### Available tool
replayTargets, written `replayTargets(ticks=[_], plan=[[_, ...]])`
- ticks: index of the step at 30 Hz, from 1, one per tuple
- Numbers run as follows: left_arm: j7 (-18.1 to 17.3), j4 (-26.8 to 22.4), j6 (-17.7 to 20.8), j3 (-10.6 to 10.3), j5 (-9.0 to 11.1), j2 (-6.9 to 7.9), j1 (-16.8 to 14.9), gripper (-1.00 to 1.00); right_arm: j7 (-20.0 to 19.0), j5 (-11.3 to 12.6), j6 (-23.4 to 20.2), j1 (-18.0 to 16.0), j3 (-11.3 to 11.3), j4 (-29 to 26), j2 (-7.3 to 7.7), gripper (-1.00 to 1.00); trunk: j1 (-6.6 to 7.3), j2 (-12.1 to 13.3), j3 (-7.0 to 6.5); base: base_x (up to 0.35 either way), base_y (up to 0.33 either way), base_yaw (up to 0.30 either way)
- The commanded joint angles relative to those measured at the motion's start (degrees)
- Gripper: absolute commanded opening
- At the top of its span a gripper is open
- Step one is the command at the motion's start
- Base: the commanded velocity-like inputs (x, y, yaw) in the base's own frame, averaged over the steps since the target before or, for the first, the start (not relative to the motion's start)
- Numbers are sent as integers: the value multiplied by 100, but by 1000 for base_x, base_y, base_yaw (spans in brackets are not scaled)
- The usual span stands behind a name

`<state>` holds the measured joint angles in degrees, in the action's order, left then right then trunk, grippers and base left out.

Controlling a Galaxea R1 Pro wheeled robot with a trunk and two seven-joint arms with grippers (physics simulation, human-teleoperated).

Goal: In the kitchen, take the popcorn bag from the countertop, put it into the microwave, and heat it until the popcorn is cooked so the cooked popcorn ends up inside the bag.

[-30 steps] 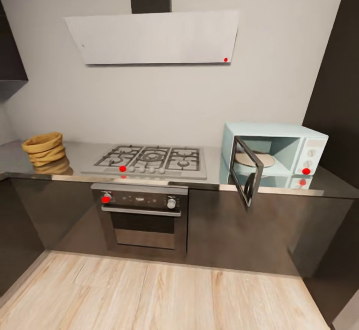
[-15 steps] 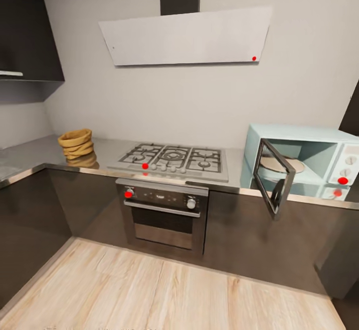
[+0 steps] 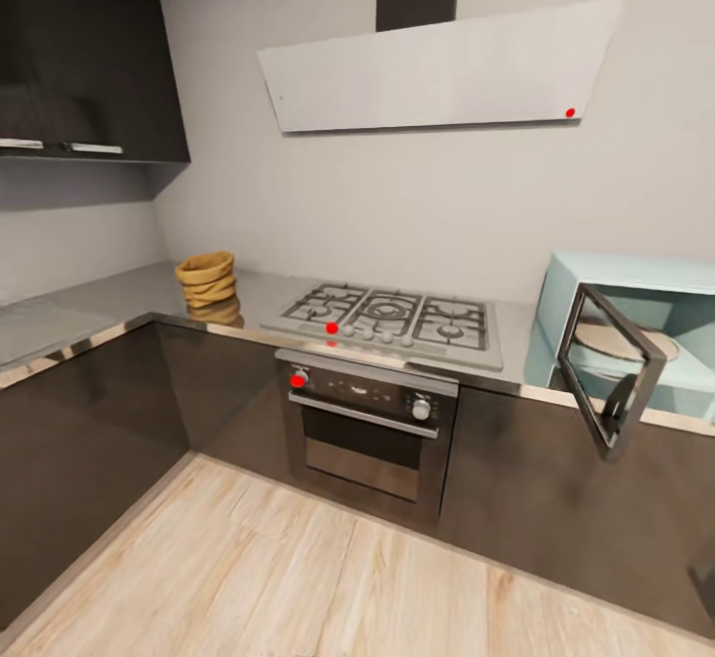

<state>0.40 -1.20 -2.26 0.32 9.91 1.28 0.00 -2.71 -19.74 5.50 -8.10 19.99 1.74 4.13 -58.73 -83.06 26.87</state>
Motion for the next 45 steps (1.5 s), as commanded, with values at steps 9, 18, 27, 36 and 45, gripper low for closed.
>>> replayTargets(ticks=[9,18,27,36,45], plan=[[4,-3,-11,-6,36,1,0,100,279,-39,22,-2,48,19,-69,100,0,-3,5,0,0,279],[4,-3,-11,-6,36,4,0,100,262,-39,22,1,48,19,-59,100,0,-3,-7,0,0,279],[4,-6,-14,-1,41,4,0,100,280,-39,30,1,48,19,-65,100,0,-3,-26,0,0,279],[-47,-267,-11,47,73,-175,0,100,280,-39,30,1,48,19,-62,100,0,-3,-44,0,0,279],[-49,-263,-11,51,77,-180,0,100,272,-39,30,1,48,19,-62,100,0,-3,-62,0,0,279]])
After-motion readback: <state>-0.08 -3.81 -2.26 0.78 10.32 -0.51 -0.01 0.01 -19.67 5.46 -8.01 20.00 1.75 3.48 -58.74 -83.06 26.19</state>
